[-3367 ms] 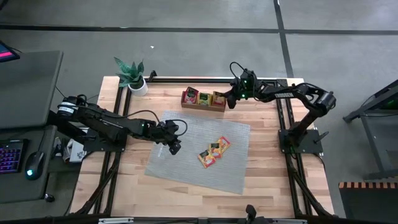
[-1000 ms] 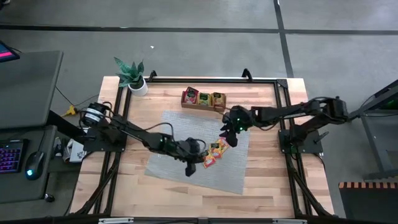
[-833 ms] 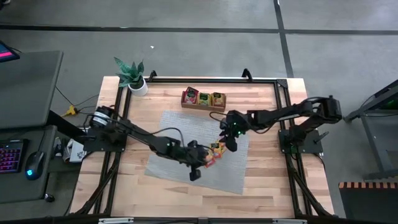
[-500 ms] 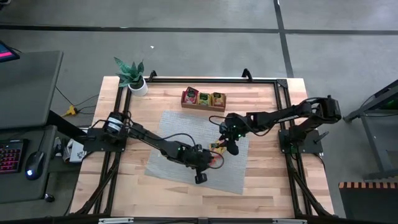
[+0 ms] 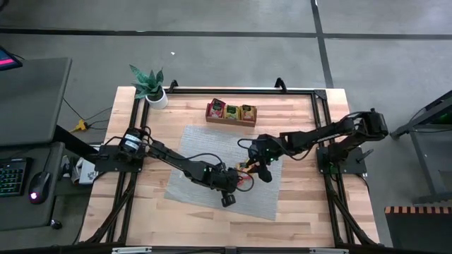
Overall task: Pick & Place Tea
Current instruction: Put the orange tea bag into the right section of the wooden organizer
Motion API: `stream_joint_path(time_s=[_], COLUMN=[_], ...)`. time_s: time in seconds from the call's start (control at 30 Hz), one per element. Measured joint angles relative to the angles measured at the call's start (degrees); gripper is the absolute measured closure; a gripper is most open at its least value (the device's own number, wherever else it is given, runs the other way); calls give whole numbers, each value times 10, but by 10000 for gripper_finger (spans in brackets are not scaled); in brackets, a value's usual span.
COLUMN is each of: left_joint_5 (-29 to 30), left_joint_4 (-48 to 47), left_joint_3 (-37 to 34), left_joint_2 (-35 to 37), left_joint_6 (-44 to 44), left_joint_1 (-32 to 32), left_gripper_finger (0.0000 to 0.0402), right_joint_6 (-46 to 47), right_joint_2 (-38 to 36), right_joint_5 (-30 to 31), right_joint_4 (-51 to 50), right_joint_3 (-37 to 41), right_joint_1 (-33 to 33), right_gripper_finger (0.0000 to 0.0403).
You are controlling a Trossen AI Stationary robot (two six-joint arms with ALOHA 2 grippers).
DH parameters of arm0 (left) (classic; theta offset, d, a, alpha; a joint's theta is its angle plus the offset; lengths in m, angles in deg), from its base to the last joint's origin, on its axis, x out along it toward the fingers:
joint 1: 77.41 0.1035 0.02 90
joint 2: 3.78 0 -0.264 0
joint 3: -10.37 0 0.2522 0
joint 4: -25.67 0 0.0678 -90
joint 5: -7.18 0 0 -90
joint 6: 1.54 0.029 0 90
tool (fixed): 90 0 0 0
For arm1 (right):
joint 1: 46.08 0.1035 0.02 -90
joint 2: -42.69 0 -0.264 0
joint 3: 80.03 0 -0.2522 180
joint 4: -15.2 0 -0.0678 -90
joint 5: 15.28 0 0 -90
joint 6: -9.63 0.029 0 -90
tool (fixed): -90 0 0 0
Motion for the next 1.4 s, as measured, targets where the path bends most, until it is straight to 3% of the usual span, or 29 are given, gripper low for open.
stream_joint_path(time_s=[0.47,0.97,1.4], left_joint_5=[-4,-4,-3], left_joint_4=[-8,-8,-7], left_joint_3=[0,-1,-1], left_joint_2=[-12,-13,-13], left_joint_6=[-15,-15,-15], left_joint_1=[0,0,0], left_gripper_finger=[402,402,402], right_joint_6=[117,154,155], right_joint_2=[97,167,178], right_joint_5=[-10,-30,-33], right_joint_4=[119,215,247], right_joint_3=[0,0,-10], right_joint_1=[-3,-16,-18], right_gripper_finger=[237,237,238])
